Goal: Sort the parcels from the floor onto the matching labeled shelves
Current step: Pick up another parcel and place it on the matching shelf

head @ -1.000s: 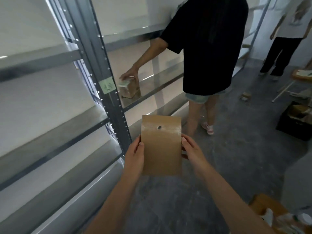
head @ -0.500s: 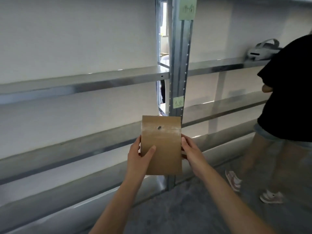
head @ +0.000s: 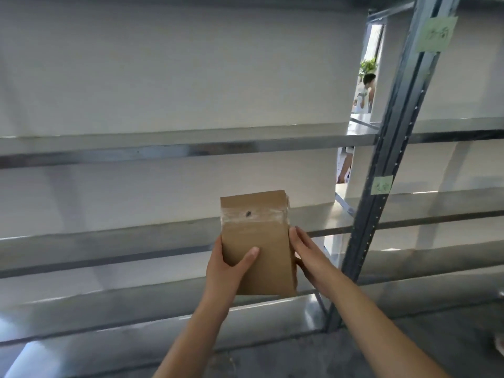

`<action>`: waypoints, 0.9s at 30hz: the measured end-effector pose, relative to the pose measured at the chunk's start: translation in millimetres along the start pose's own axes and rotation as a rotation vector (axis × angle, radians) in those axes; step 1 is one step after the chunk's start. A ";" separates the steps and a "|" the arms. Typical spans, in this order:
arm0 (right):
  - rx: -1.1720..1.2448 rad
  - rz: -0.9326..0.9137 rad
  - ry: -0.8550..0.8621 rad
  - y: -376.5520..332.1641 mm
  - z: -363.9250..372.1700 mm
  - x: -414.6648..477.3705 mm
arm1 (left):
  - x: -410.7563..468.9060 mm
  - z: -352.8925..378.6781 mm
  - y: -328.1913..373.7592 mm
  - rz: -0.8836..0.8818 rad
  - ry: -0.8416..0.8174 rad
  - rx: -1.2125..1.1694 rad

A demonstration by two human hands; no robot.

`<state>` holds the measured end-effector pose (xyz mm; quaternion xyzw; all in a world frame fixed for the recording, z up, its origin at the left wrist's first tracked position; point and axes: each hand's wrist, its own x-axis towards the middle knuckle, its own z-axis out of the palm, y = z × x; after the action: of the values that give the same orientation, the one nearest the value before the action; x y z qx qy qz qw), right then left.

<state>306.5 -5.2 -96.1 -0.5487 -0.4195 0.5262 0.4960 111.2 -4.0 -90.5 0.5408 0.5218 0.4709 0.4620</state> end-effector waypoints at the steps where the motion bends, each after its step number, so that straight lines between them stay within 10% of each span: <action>1: -0.021 -0.010 -0.016 -2.6 9.2 1.0 | 1.7 -8.6 0.0 0.006 0.012 0.006; 27: -0.038 -0.112 0.023 -49.2 141.7 17.2 | 25.5 -129.7 -4.4 0.135 0.308 -0.155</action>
<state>170.4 33.9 -43.9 -0.5397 -0.4538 0.4832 0.5190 -17.7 22.6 -77.4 0.4590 0.5112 0.6166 0.3844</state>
